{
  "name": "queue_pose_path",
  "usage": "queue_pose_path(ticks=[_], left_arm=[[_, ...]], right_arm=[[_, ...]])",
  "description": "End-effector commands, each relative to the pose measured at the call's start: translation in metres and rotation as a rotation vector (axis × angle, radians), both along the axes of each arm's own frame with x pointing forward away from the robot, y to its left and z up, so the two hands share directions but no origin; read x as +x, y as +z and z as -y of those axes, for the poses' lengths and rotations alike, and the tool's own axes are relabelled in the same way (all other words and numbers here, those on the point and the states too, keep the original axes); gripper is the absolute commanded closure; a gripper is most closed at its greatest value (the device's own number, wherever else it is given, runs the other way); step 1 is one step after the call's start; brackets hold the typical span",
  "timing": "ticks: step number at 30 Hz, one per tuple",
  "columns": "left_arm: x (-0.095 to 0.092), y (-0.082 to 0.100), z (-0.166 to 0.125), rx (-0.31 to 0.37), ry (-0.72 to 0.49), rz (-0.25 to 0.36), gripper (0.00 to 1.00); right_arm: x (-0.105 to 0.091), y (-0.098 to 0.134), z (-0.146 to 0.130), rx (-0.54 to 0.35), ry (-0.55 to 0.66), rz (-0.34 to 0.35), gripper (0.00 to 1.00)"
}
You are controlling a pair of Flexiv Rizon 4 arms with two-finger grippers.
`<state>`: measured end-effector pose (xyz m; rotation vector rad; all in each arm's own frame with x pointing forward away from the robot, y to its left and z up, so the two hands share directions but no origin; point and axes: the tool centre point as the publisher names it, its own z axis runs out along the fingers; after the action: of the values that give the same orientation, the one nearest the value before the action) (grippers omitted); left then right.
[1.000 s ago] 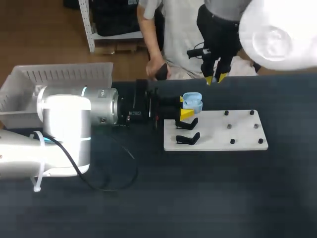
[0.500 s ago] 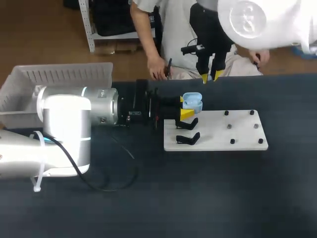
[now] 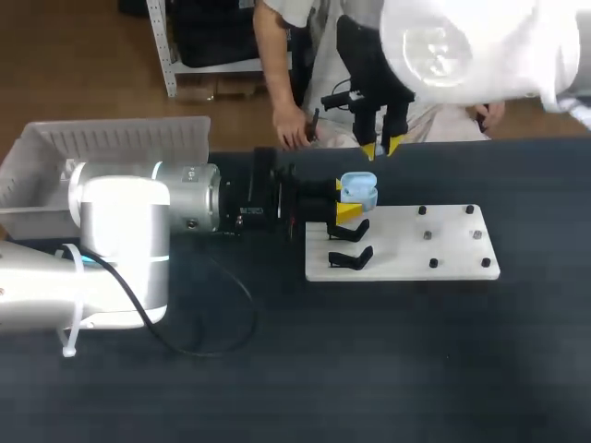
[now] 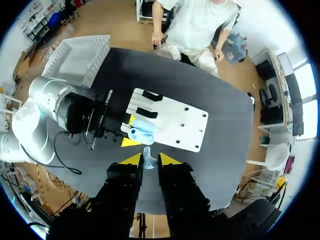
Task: Pick up each earbud case from the left stands, insert the matching earbuds, close the lid, and place the case in the box.
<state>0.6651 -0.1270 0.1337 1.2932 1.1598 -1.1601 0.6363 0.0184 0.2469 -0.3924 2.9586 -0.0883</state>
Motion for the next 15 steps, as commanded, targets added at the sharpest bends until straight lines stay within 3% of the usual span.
queue_pose_path(ticks=[1, 3, 15], left_arm=[[-0.001, -0.001, 0.001, -0.003, 0.005, 0.003, 1.00], [-0.001, -0.001, 0.001, -0.003, 0.005, 0.003, 1.00], [-0.001, -0.001, 0.001, -0.003, 0.005, 0.003, 1.00]], right_arm=[[-0.004, -0.009, -0.013, -0.063, -0.026, 0.017, 1.00], [-0.003, -0.015, -0.013, -0.093, -0.036, 0.017, 1.00], [0.000, -0.029, -0.024, -0.058, -0.037, -0.015, 1.00]])
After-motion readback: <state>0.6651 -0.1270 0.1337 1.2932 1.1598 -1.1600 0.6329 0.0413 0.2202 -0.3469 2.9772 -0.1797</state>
